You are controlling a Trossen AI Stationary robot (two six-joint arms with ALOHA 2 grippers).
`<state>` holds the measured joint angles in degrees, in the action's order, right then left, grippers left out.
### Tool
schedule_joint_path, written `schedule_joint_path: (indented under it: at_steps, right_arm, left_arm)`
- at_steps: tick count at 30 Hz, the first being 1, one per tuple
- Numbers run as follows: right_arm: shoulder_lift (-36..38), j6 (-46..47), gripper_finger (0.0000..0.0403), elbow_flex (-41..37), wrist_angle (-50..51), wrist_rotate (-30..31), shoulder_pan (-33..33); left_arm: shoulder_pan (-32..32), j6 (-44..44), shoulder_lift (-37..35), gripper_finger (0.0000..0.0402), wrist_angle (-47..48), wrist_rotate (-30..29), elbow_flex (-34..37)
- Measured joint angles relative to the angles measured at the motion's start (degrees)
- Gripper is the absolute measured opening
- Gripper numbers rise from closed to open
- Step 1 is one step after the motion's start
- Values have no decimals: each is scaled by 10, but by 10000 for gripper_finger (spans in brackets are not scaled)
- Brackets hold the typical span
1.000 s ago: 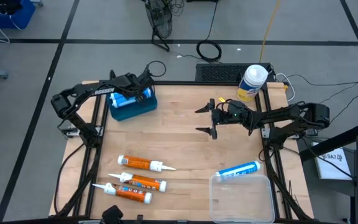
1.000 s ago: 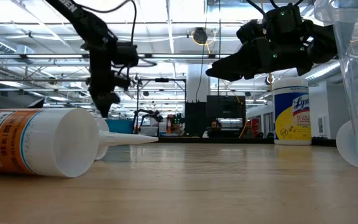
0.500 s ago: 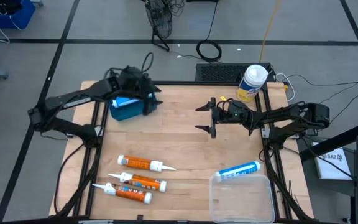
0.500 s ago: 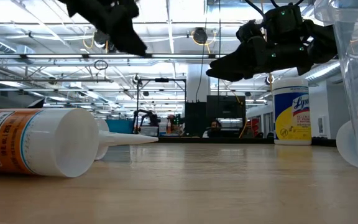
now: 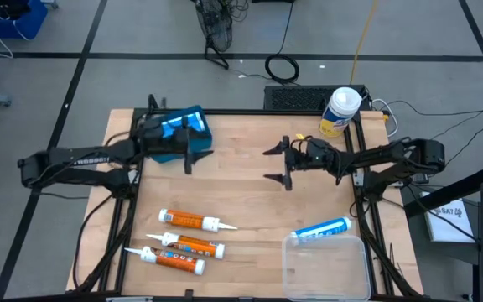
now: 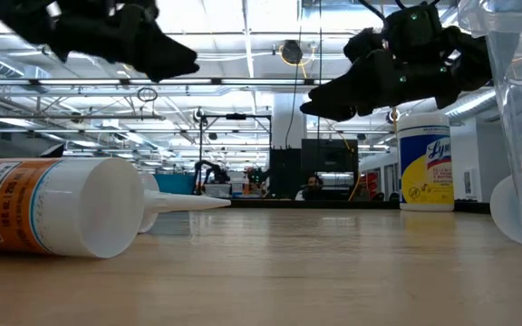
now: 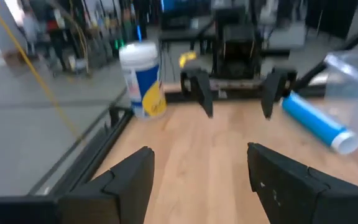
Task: Pick & place silicon tubes, Sealant and Lysol wipes
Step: Put the blue sealant into the blue bin
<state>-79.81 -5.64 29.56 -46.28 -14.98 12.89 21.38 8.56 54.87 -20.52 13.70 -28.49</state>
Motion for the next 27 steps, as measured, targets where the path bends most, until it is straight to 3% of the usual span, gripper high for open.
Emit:
schedule_joint_path:
  at_steps: [3,5,10,12,15,21,27]
  right_arm:
    - [0,-11,363,5,14,16,-49]
    - [8,-13,363,27,88,53,-88]
    - [7,-9,363,159,466,265,-199]
    - [-2,29,363,217,602,314,-238]
    - [-2,141,363,277,767,297,-279]
    - [-2,326,363,317,976,249,-337]
    - [-2,447,363,285,1074,187,-368]
  left_arm:
    - [-9,-25,-26,265,-117,0,68]
    - [-12,-34,-42,268,-174,0,102]
    - [-17,-39,-68,263,-213,0,135]
    - [-17,-44,-71,259,-213,0,136]
    - [-17,-46,-69,253,-212,0,136]
    - [-17,-46,-69,251,-212,0,136]
    - [-17,-45,-69,255,-212,-1,136]
